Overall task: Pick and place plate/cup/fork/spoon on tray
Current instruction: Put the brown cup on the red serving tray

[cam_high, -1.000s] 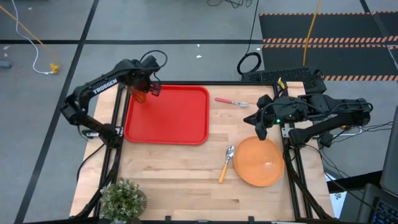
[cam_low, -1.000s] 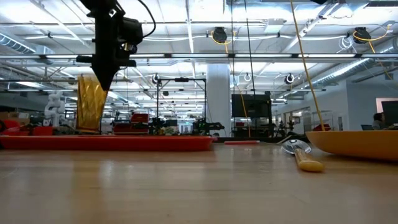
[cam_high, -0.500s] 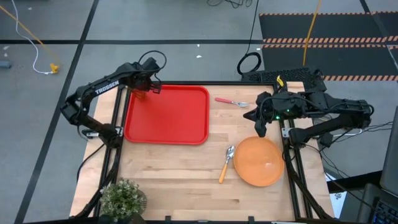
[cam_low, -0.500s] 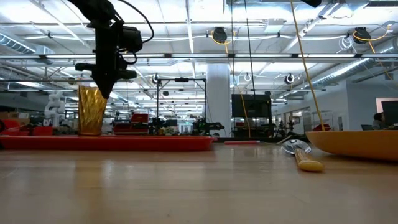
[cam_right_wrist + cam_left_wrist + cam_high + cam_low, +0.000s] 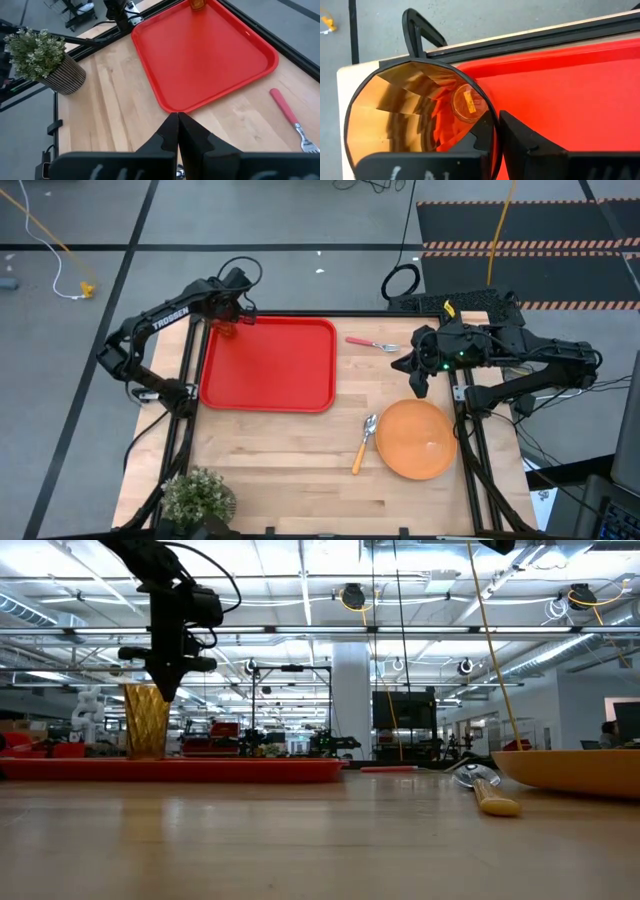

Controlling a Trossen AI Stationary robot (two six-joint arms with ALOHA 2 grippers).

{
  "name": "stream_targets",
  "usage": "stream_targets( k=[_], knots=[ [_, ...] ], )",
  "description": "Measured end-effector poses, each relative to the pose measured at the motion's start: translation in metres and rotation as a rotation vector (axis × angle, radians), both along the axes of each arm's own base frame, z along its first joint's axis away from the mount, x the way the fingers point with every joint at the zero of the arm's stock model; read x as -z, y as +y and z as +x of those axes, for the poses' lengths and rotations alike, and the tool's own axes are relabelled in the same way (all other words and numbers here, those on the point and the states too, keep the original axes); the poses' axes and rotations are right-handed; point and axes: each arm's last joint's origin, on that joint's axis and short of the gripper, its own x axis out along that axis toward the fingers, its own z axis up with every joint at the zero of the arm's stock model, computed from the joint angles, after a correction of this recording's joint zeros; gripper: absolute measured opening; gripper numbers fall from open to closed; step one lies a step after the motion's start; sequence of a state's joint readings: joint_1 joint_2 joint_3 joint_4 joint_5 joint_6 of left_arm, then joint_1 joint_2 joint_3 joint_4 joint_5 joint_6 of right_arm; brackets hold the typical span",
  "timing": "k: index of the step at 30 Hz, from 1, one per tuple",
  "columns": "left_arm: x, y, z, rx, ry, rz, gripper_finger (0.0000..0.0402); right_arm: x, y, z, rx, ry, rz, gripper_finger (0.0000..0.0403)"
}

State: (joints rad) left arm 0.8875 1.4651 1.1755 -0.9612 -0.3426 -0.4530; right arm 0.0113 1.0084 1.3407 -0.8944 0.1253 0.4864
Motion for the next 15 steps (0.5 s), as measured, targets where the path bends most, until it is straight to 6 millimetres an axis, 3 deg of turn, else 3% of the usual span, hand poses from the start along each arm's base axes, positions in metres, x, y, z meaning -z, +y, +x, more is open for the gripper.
stream_targets(
  k=[8, 15],
  knots=[
    [-0.0012, 0.0036, 0.0017, 0.056, 0.010, 0.032, 0.0036, 0.0000, 0.0000, 0.0000, 0.021, -0.004, 0.028, 0.0000],
    [-0.0010, 0.0034, 0.0016, 0.076, 0.024, 0.029, 0.0085, 0.0000, 0.0001, 0.0000, 0.040, -0.008, 0.055, 0.0000]
  ],
)
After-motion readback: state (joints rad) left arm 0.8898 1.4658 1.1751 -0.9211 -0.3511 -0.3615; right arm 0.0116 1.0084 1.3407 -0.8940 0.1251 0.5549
